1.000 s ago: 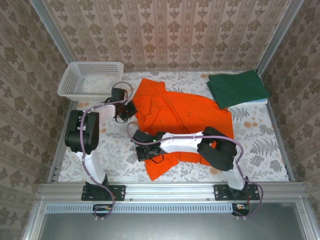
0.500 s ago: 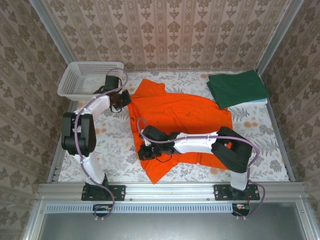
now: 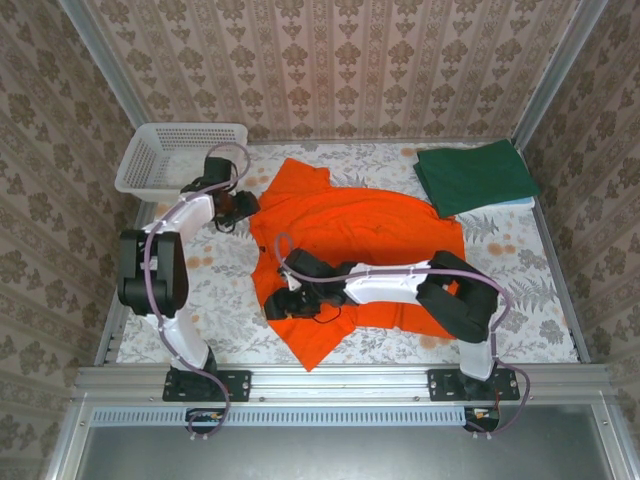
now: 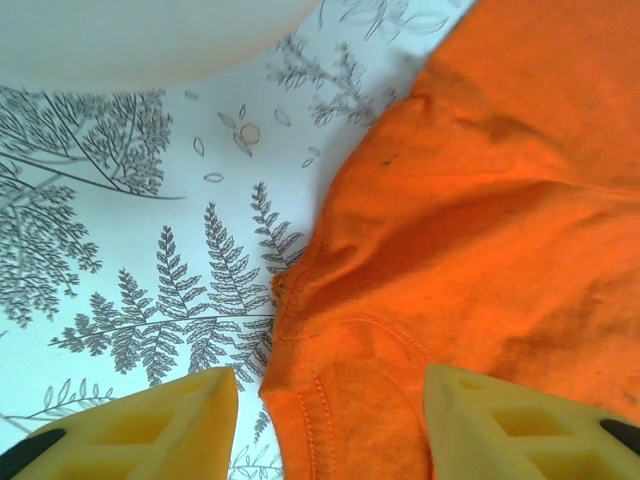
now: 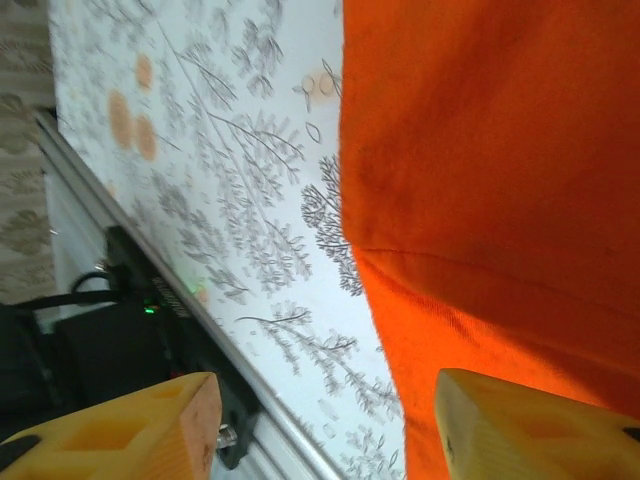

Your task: Fold and stack the t-shirts

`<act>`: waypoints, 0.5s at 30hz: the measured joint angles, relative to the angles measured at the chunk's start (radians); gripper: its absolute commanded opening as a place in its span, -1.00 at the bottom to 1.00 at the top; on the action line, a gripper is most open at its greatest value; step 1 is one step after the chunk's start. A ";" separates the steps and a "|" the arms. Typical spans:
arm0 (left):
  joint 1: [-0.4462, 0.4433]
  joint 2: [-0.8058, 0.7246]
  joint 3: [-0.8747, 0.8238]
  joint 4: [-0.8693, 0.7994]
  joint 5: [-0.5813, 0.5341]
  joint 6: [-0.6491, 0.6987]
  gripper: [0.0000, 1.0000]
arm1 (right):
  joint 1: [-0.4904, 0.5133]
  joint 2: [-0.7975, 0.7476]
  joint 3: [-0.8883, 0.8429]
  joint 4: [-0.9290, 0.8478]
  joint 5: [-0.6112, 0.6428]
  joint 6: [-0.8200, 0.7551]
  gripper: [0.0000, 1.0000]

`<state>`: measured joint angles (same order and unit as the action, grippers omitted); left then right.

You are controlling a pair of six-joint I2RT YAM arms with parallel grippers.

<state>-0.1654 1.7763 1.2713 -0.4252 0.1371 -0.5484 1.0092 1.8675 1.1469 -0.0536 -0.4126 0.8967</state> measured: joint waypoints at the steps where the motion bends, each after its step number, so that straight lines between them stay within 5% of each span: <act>1: -0.008 -0.026 0.000 0.001 -0.005 0.000 0.09 | -0.014 -0.042 -0.021 -0.001 0.000 0.002 0.25; 6: -0.113 -0.123 -0.003 0.012 -0.022 0.000 0.08 | -0.161 -0.290 -0.150 -0.031 0.019 0.021 0.23; 15: -0.417 -0.224 -0.275 0.021 -0.027 -0.005 0.08 | -0.642 -0.690 -0.515 -0.363 0.224 0.019 0.26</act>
<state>-0.5827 1.5520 0.9962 -0.4046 0.1101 -0.5529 0.3668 1.1778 0.6315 -0.4168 -0.1883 0.9154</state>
